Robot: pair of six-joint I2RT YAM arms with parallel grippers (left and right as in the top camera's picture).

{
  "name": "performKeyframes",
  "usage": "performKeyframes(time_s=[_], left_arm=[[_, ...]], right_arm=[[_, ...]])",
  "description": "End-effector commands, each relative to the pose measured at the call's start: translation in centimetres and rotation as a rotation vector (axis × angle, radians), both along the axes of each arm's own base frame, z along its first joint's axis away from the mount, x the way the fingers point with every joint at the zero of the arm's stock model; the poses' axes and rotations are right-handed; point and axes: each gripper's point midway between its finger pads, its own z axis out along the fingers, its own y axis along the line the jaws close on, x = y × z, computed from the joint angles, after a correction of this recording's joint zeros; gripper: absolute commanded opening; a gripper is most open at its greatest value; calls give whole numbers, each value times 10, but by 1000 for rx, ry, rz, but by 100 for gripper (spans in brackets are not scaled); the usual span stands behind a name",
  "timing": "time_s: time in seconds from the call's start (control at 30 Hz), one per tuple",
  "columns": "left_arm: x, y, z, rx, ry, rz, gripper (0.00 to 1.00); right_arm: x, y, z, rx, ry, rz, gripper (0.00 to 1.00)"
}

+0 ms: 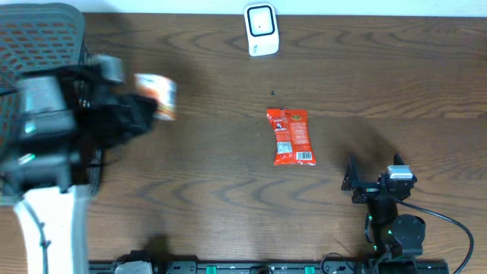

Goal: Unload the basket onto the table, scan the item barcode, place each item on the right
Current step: 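Lift the tissue pack and carry it toward the scanner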

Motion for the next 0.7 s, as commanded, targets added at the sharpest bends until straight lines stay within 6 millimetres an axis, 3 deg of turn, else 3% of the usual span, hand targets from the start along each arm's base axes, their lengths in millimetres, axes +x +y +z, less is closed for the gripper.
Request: performKeyframes(time_s=[0.0,0.07,0.33,0.47,0.57,0.67], left_arm=[[-9,-61,-49,-34,96,-241,7],[-11,-94,-82,-45,160,-323,8],[5,-173,-177,-57,271,-447,7],[19,-190,-219,-47,316,-446,7],[28,-185,-255,-4,378,-376,7],[33,-180,-278,41,401,-345,8]], right_arm=[[0,-4,0,16,0,-19,99],[0,-4,0,16,0,-19,99],[0,-4,0,16,0,-19,99],[0,-4,0,16,0,-19,99],[0,-4,0,16,0,-19,99],[0,-4,0,16,0,-19,99]])
